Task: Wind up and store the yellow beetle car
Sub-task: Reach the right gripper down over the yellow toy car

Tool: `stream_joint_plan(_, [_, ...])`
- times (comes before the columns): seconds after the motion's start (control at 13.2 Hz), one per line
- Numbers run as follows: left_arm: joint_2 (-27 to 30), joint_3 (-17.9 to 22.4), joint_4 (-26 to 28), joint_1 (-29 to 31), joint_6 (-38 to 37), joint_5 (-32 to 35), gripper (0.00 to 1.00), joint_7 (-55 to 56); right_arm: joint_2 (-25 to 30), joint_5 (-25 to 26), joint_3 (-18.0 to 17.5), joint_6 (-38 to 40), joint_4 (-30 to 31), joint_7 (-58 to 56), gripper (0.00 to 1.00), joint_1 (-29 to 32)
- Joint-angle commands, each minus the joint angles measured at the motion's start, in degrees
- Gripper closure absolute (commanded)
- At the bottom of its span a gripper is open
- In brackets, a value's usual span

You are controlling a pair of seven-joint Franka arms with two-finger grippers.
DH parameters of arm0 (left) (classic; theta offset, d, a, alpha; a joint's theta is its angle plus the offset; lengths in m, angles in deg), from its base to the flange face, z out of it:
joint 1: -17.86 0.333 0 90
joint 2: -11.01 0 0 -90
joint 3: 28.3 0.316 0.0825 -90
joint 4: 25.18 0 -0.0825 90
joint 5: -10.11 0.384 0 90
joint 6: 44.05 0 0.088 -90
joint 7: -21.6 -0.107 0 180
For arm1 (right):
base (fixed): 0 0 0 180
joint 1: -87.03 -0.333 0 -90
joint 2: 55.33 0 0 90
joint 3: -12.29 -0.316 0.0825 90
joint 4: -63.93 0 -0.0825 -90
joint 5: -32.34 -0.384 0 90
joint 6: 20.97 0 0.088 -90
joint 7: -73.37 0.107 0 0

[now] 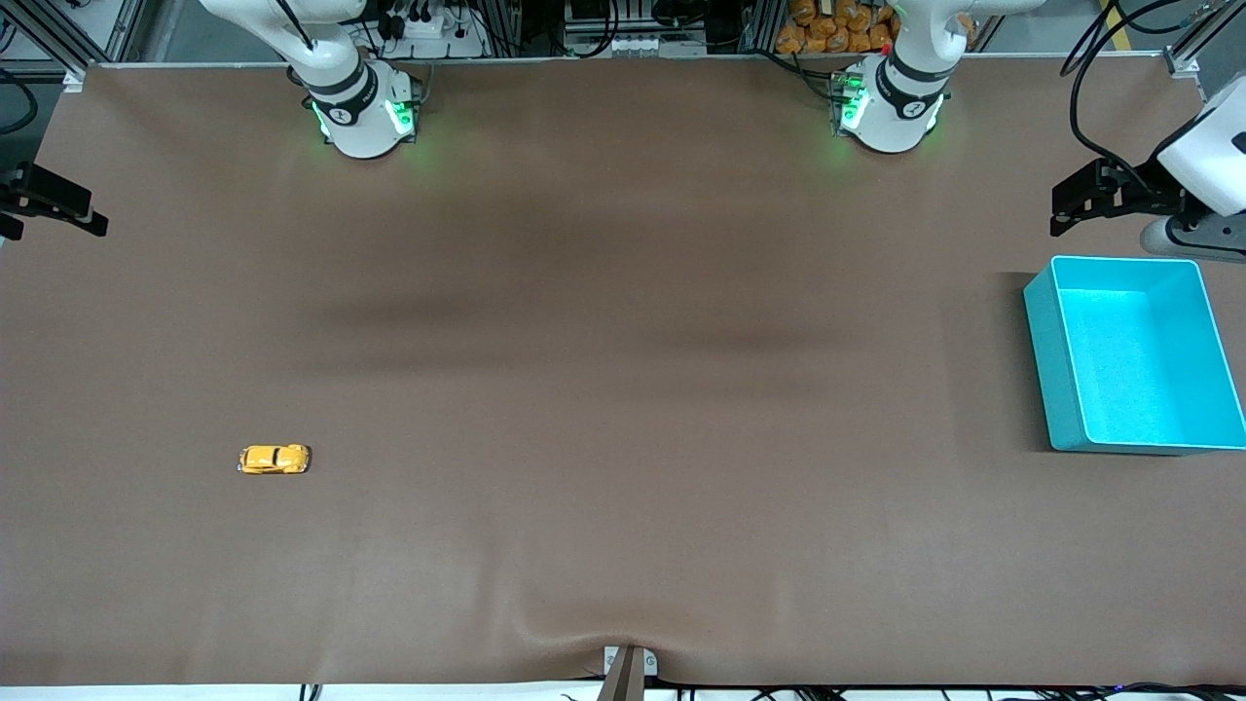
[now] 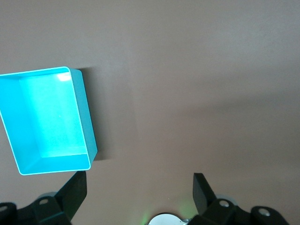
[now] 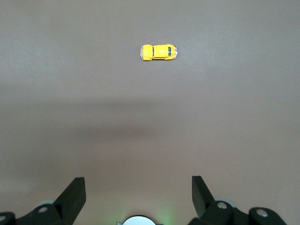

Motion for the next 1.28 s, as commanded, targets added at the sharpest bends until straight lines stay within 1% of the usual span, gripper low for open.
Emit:
stream_joint_plan(0.0, [0.74, 0.18, 0.04, 0.12, -0.28, -0.02, 0.00, -0.84, -0.33, -0.45, -0.62, 0.94, -0.97, 0.58, 0.00, 0.70])
stream_joint_plan(0.3, [0.65, 0.18, 0.04, -0.06, -0.19, -0.11, 0.00, 0.38, -0.51, -0.45, -0.62, 0.85, -0.97, -1.25, 0.00, 0.78])
stream_joint_plan(0.6, [0.65, 0.18, 0.31, 0.12, -0.28, -0.02, 0.00, 0.30, -2.08, -0.10, -0.62, 0.50, -0.97, -9.50, 0.00, 1.31])
stream_joint_plan(0.91, [0.74, 0.18, 0.22, 0.38, -0.46, -0.02, 0.00, 0.21, -7.09, 0.78, -0.44, -0.20, -1.14, -21.01, 0.00, 2.01])
stream_joint_plan(1.06, [0.83, 0.18, 0.39, 0.30, -0.55, -0.02, 0.00, -0.05, -10.07, 0.87, -0.44, -2.21, -1.58, -25.06, 0.00, 2.19])
stream_joint_plan(1.21, [0.83, 0.18, 1.18, 0.03, -0.55, 0.07, 0.00, -0.32, -13.59, 0.78, -0.44, -4.49, -2.37, -33.04, 0.00, 2.80])
